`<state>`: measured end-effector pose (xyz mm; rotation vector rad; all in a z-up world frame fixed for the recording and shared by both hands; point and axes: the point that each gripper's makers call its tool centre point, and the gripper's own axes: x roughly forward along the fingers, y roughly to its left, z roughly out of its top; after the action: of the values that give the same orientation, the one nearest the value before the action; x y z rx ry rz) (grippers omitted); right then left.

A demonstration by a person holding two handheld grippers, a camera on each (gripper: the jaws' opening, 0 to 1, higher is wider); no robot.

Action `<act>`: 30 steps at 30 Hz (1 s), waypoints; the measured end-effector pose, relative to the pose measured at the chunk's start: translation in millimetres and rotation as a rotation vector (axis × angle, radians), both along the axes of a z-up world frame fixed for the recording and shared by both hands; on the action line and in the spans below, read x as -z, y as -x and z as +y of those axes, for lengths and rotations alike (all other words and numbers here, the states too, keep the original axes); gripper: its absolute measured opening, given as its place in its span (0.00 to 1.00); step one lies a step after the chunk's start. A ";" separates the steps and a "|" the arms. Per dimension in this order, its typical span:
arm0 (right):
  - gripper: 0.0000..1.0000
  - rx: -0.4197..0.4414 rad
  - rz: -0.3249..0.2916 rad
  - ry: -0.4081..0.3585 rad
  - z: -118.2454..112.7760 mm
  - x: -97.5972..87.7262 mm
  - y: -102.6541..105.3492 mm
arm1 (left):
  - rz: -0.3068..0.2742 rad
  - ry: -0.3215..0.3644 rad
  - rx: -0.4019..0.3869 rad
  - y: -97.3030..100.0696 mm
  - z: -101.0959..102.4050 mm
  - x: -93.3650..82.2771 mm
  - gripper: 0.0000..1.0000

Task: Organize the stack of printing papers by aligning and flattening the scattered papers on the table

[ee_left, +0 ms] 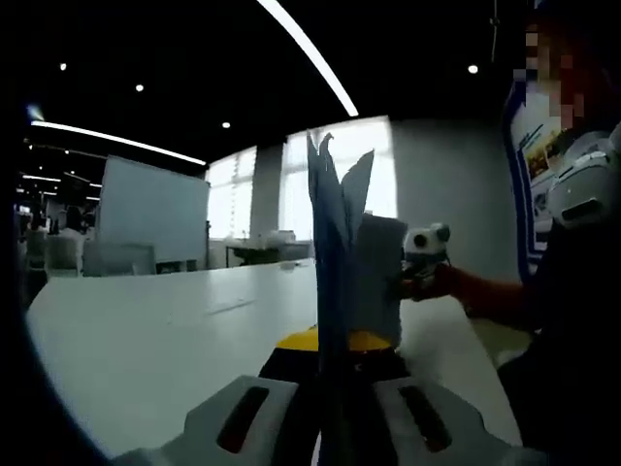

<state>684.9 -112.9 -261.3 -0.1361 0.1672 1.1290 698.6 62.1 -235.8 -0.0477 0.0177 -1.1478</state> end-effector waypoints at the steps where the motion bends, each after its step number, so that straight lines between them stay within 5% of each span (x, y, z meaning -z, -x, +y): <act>1: 0.00 0.003 0.002 -0.002 -1.4 1.8 0.3 | -0.002 -0.012 0.012 2.7 -2.2 5.6 0.09; 10: 0.00 -0.018 0.046 -0.018 0.5 -7.2 10.2 | 0.019 -0.001 0.032 9.7 -7.6 -0.9 0.06; 16: 0.00 -0.004 0.220 -0.069 0.3 -14.2 17.0 | 0.206 0.120 0.068 13.1 -5.4 -15.3 0.06; 23: 0.00 0.031 0.385 -0.097 0.7 -6.5 14.2 | 0.397 0.161 0.059 8.2 -8.1 -6.6 0.06; 30: 0.00 0.075 0.470 -0.128 0.8 3.7 1.8 | 0.446 0.156 0.011 -6.1 -7.3 9.7 0.06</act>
<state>683.1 -112.1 -265.0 0.2513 0.5117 1.0789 704.7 54.8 -245.5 -0.4419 0.3246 -1.1285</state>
